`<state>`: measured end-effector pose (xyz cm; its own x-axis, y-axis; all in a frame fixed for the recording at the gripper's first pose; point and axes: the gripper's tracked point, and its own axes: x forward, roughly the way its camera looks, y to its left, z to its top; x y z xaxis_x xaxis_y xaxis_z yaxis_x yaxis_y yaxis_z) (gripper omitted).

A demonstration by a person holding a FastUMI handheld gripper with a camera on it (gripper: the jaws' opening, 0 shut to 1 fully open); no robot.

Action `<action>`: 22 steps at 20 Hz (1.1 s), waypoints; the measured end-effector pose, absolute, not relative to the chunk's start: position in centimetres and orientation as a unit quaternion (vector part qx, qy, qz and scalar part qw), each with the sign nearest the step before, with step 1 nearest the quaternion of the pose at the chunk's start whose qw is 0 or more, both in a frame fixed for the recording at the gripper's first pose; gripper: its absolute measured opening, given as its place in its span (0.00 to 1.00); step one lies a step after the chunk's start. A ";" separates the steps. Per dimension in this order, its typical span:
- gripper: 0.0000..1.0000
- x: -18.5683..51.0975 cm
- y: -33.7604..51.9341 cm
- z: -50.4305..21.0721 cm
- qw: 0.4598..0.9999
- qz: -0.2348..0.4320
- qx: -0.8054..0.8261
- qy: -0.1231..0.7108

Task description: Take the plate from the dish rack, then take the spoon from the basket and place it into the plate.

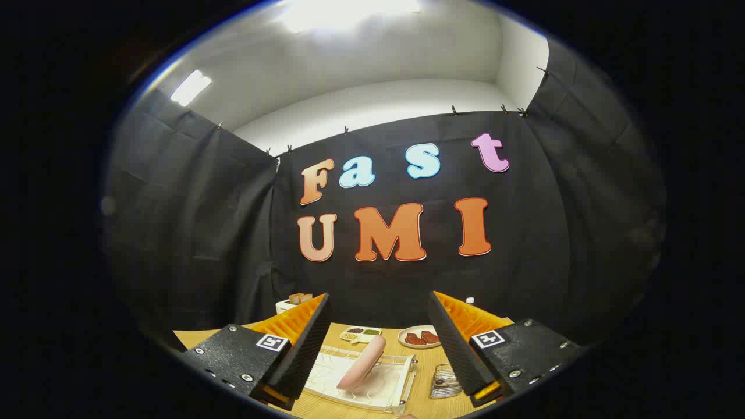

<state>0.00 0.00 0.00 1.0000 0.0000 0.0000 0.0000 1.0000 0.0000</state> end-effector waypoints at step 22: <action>0.99 1.4 1.0 -2.4 1.000 0.005 -0.009 0.028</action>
